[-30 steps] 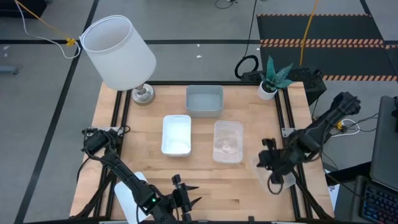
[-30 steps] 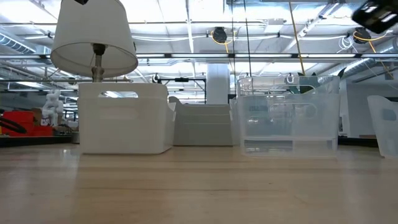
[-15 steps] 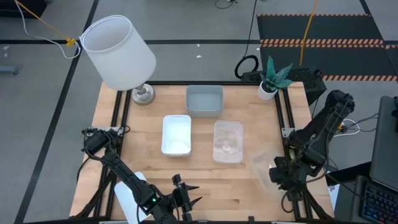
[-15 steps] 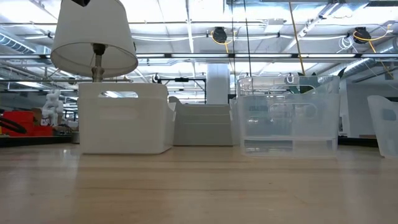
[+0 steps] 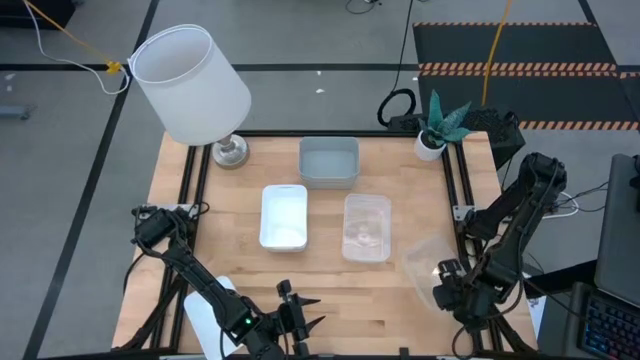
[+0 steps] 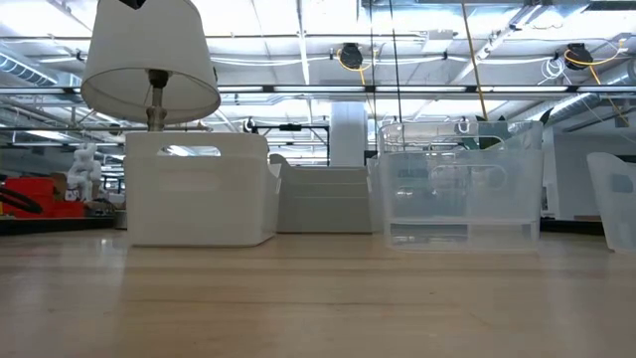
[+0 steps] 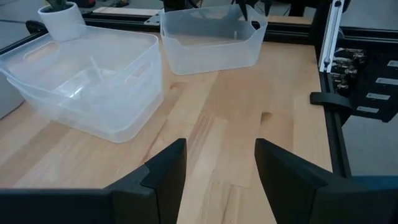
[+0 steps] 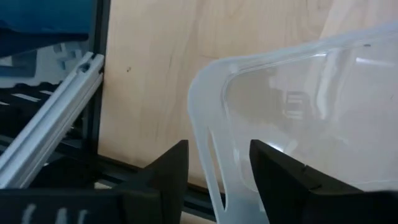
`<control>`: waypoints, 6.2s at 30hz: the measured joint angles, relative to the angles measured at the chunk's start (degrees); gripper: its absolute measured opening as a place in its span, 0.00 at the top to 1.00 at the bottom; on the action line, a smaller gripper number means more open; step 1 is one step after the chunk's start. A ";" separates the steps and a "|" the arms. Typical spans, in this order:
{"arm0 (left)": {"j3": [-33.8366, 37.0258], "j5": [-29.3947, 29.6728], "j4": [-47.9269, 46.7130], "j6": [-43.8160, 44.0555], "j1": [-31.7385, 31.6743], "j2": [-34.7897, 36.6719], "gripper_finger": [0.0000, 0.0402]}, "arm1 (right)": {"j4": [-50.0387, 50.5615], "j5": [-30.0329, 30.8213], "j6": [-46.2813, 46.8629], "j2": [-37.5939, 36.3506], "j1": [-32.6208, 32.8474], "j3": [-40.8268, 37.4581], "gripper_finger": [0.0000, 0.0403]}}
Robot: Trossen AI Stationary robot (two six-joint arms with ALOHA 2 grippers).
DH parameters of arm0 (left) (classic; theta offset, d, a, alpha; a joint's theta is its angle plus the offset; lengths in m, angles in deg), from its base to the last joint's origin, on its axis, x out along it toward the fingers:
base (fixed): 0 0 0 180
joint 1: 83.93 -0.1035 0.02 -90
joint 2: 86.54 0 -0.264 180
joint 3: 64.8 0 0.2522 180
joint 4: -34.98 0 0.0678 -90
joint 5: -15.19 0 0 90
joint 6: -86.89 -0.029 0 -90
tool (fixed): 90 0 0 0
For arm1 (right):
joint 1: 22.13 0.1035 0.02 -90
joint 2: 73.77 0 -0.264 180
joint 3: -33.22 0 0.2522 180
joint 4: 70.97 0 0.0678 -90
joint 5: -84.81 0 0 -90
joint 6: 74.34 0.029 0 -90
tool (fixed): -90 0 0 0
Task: Stack baskets by color
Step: Stack the bottom transparent bin on top of the top transparent bin
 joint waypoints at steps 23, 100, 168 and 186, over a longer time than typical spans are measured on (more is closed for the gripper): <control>0.00 0.02 -0.44 -0.69 -0.28 -0.02 0.52 | -0.18 0.31 -5.29 1.77 1.99 0.02 0.98; 0.02 0.02 -0.48 0.04 -0.33 -0.04 0.52 | 39.84 26.61 -10.63 15.81 -13.86 39.79 1.00; 0.02 -1.64 -0.61 0.23 -0.11 -0.04 0.52 | 31.13 29.84 -20.10 31.56 -34.32 45.08 0.99; 0.02 -1.77 -0.61 0.22 -0.10 -0.04 0.52 | 28.43 25.39 -19.23 31.56 -34.16 43.63 0.99</control>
